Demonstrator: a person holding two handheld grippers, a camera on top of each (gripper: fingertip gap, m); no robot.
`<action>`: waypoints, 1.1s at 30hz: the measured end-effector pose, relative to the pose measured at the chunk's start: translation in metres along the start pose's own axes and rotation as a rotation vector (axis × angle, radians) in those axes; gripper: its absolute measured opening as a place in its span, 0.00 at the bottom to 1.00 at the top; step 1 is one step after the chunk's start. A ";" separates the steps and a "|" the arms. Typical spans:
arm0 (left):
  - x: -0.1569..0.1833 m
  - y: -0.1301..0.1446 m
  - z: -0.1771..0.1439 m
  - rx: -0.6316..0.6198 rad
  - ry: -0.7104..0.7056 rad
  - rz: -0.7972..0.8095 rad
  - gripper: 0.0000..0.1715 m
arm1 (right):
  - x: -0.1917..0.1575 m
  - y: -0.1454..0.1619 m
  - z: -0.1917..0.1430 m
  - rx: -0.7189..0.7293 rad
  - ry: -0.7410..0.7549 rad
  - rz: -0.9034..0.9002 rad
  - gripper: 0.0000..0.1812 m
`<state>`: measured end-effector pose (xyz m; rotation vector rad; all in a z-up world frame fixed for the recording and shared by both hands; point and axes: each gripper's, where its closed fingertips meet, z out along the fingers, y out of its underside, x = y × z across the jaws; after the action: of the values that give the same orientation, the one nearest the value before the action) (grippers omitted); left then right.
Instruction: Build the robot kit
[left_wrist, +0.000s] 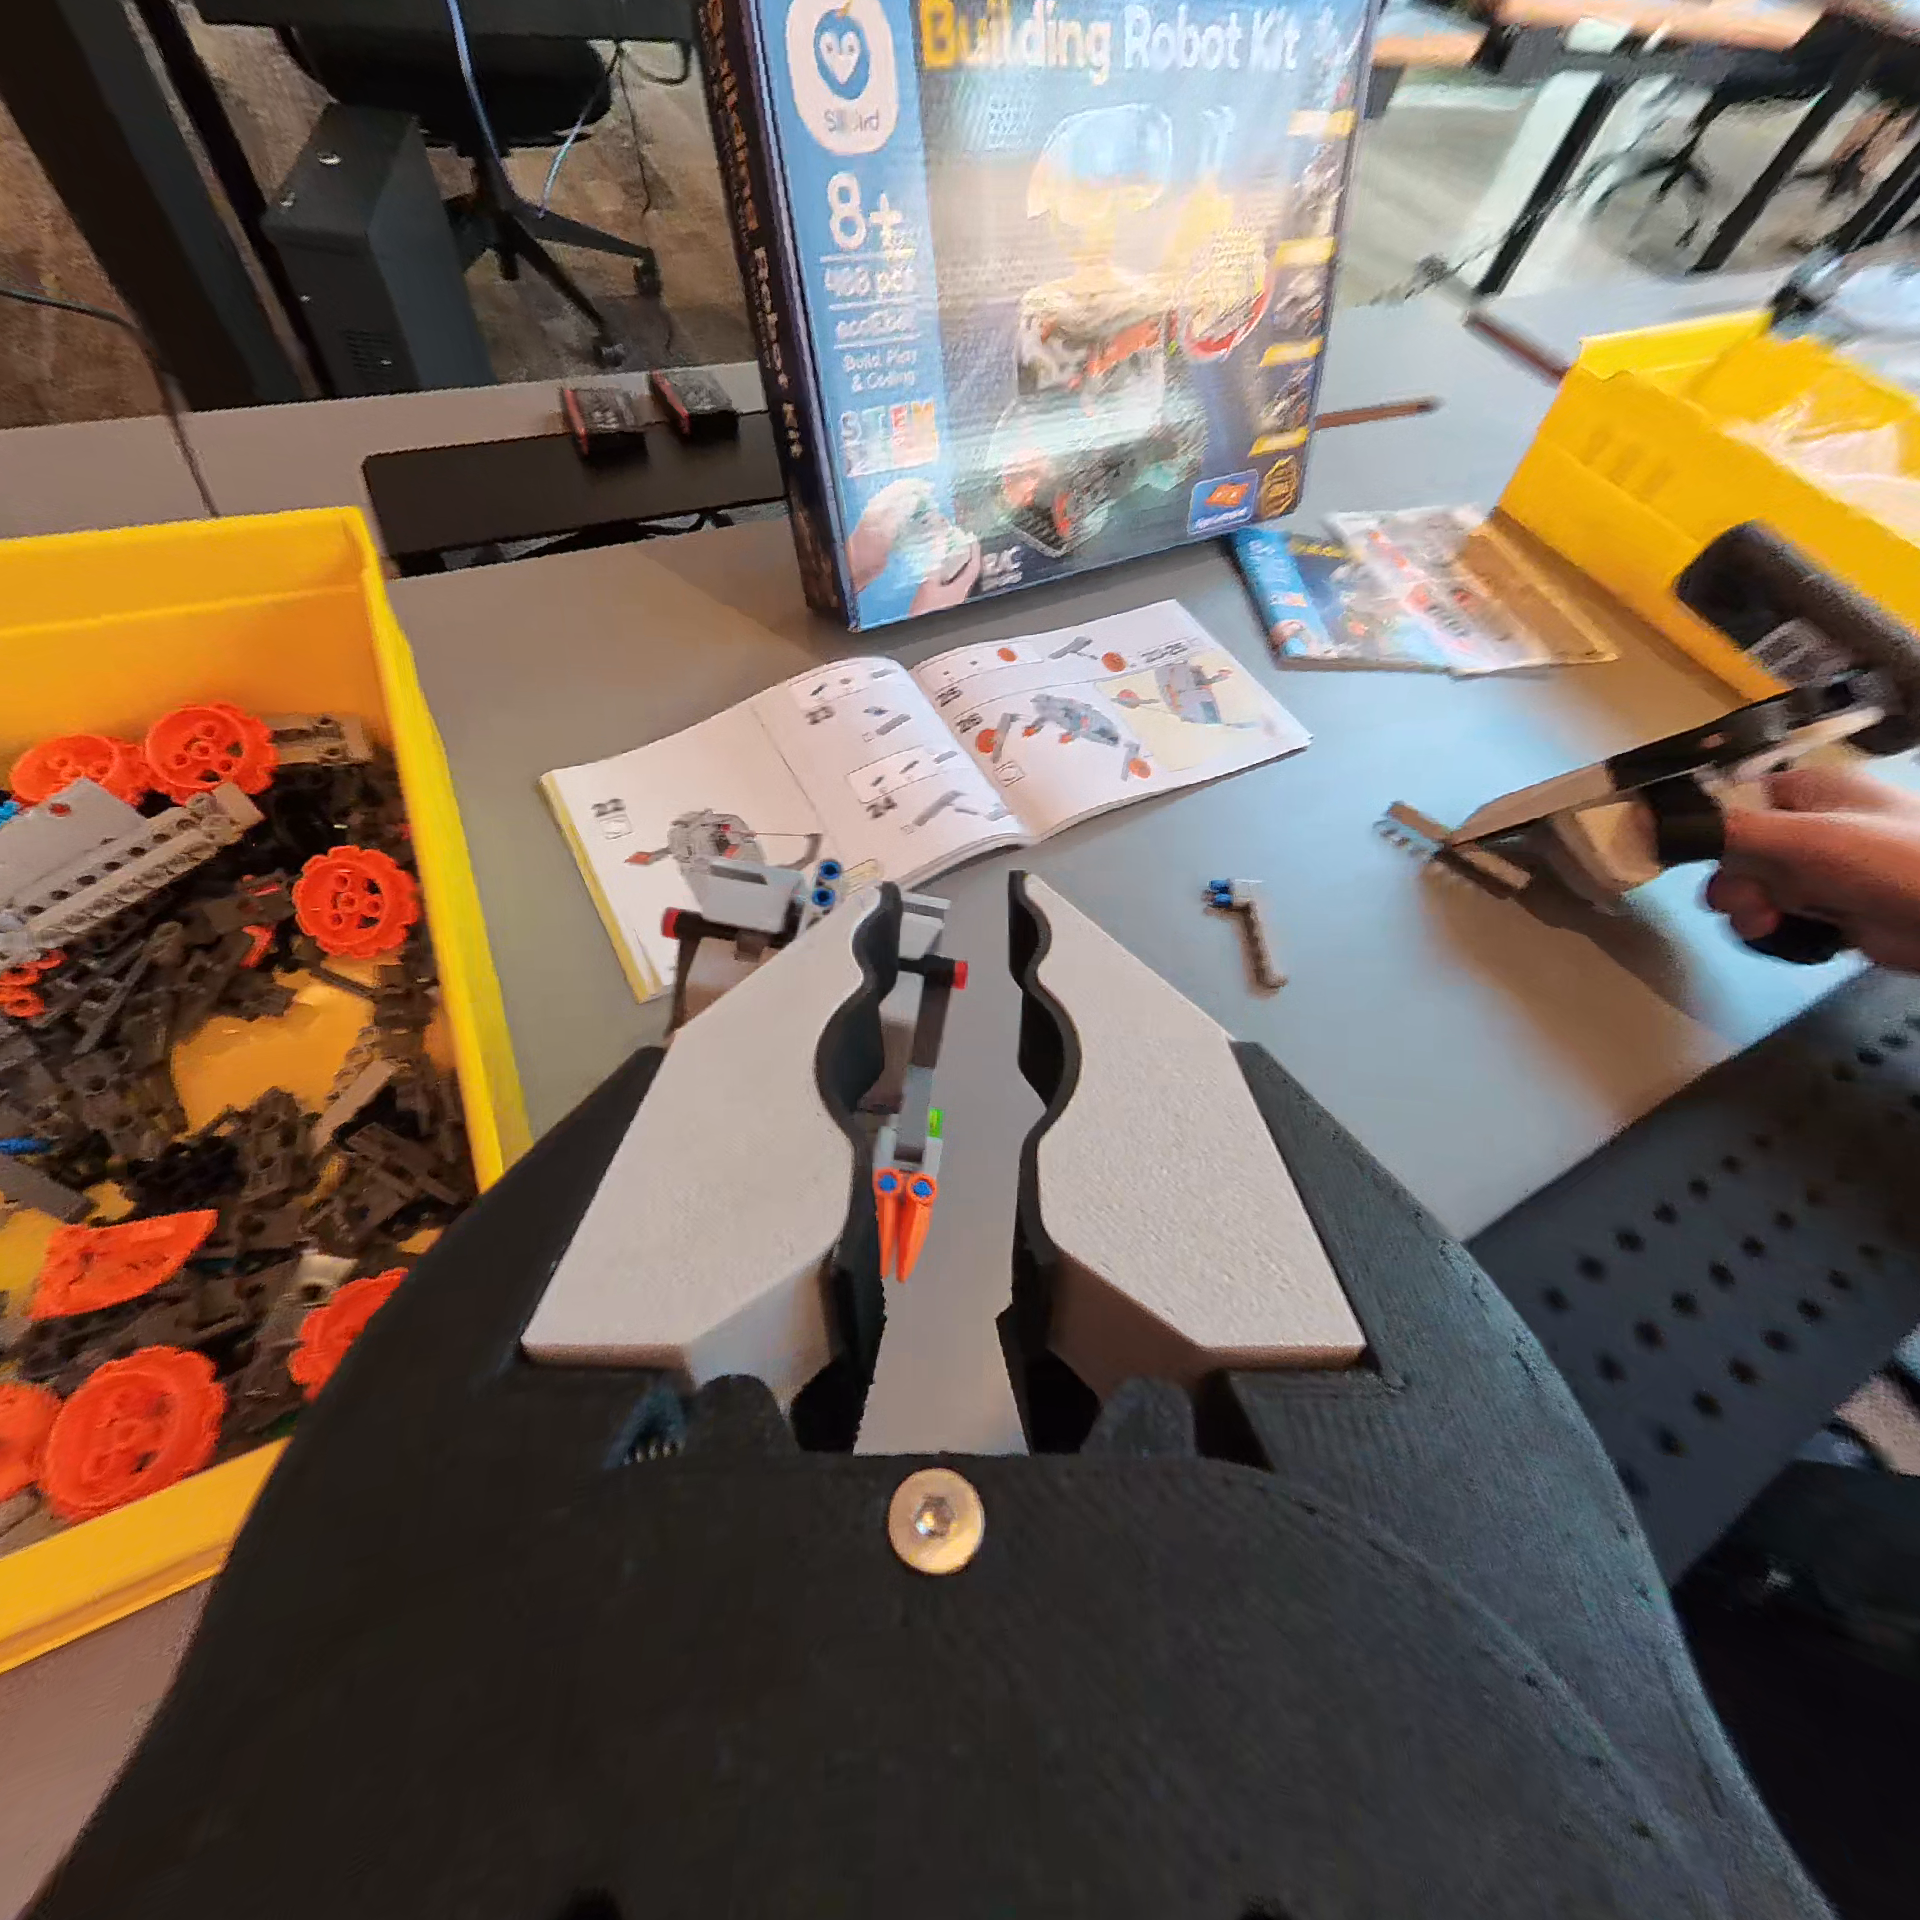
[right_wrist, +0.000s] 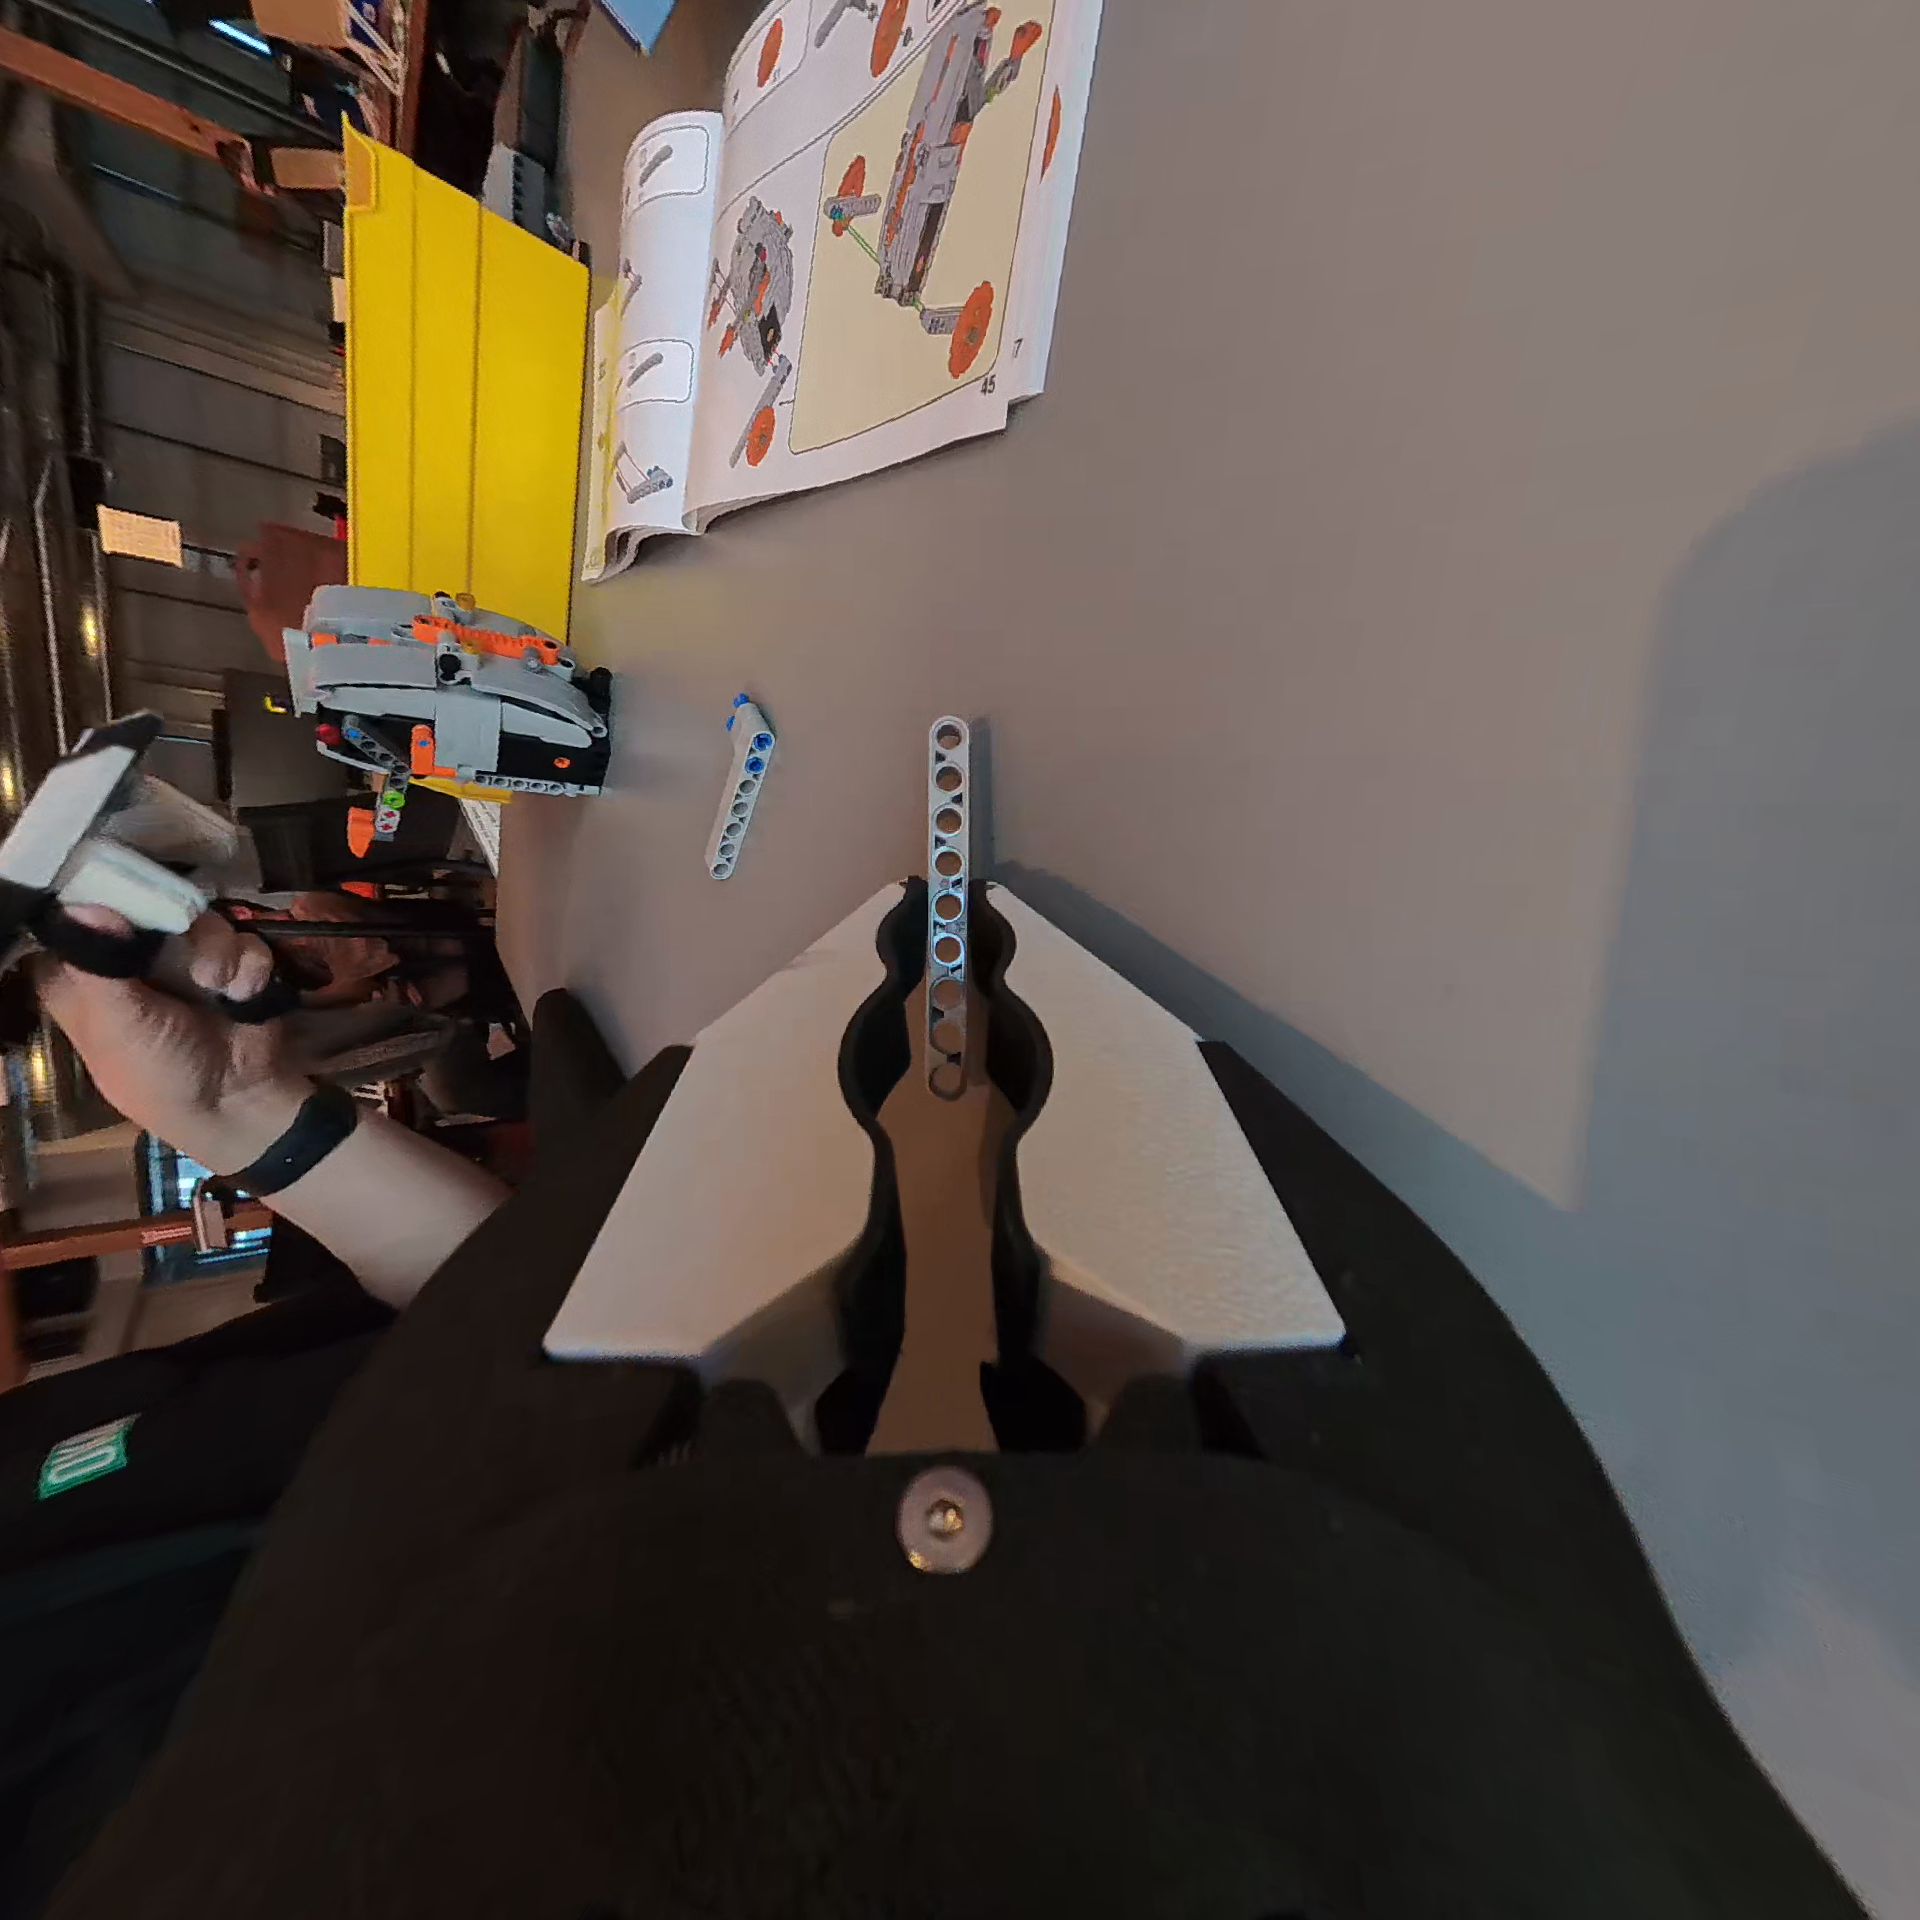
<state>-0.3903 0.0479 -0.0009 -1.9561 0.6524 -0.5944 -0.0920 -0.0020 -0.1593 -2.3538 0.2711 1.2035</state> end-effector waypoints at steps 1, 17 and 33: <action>-0.003 0.000 0.005 -0.025 -0.042 0.042 0.11 | 0.000 0.000 0.000 -0.004 0.006 -0.017 0.04; -0.014 -0.054 0.062 -0.100 -0.444 0.346 0.13 | -0.008 0.010 0.010 -0.050 0.461 -0.519 0.09; 0.048 -0.136 0.029 0.068 -0.489 0.467 0.16 | -0.092 -0.072 -0.069 0.499 0.574 -0.971 0.29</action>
<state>-0.3096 0.0895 0.1150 -1.7096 0.7254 0.1464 -0.0703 0.0224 -0.0270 -1.8981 -0.3367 -0.0125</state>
